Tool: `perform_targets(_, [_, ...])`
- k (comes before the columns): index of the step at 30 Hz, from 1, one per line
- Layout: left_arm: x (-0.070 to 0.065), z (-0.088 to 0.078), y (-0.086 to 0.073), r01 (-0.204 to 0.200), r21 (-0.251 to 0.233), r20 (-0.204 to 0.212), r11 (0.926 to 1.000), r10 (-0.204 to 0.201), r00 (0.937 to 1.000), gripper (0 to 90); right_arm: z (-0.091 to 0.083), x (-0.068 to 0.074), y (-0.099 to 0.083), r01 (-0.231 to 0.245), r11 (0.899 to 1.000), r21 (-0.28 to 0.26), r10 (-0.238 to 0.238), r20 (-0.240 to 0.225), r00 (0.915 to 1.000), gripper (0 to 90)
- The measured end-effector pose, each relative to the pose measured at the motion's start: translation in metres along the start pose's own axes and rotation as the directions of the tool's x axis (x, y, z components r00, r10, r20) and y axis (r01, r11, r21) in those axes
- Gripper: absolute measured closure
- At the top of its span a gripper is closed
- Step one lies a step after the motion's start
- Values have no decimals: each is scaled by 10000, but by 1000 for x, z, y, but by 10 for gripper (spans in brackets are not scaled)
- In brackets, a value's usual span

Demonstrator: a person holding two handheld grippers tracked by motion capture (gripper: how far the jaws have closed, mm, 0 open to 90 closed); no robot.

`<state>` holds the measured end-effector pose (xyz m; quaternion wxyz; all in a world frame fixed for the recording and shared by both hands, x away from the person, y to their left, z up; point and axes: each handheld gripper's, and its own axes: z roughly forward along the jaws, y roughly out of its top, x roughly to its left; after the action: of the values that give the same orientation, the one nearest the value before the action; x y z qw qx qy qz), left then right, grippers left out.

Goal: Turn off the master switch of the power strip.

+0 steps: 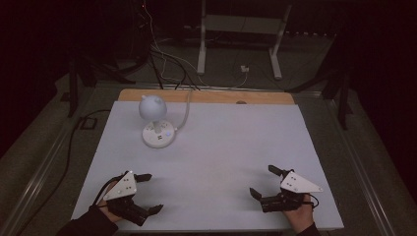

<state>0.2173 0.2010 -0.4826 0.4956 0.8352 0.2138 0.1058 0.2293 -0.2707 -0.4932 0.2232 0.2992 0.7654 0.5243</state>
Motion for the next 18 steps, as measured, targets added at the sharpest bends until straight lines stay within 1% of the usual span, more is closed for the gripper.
perform_targets(2, [0, 0, 2, 23, -7, 40, 10000, -23, 10000, 2, -1, 0, 0, -75, 10000, -41, 75, 5, 10000, 0])
perform_targets(5, [-2, -1, 7, -123, 1, 20, 9999, 123, 9999, 2, -1, 1, 0, -43, 10000, -56, 43, 34, 10000, 0])
perform_targets(7, [-3, -1, 11, -177, -37, 78, 9998, 177, 9998, 2, -1, 1, 0, -54, 10000, -68, 54, 38, 10000, 0])
perform_targets(10, [-4, -1, 18, -256, -171, 105, 9995, 257, 9996, 2, -1, 2, 0, -36, 10000, -58, 36, 27, 10000, 0])
perform_targets(13, [-4, 0, 21, -297, -207, 68, 9993, 298, 9995, 2, -1, 2, 1, -72, 9999, -94, 72, 20, 10000, 0])
perform_targets(15, [-3, 1, 23, -216, -320, 131, 9993, 220, 9997, 2, -1, 2, 1, -85, 9999, -98, 85, -5, 10000, 0])
perform_targets(18, [-1, 2, 26, -266, -315, 114, 9991, 269, 9996, 2, -1, 1, 0, -96, 9999, -137, 94, -86, 9999, 0])
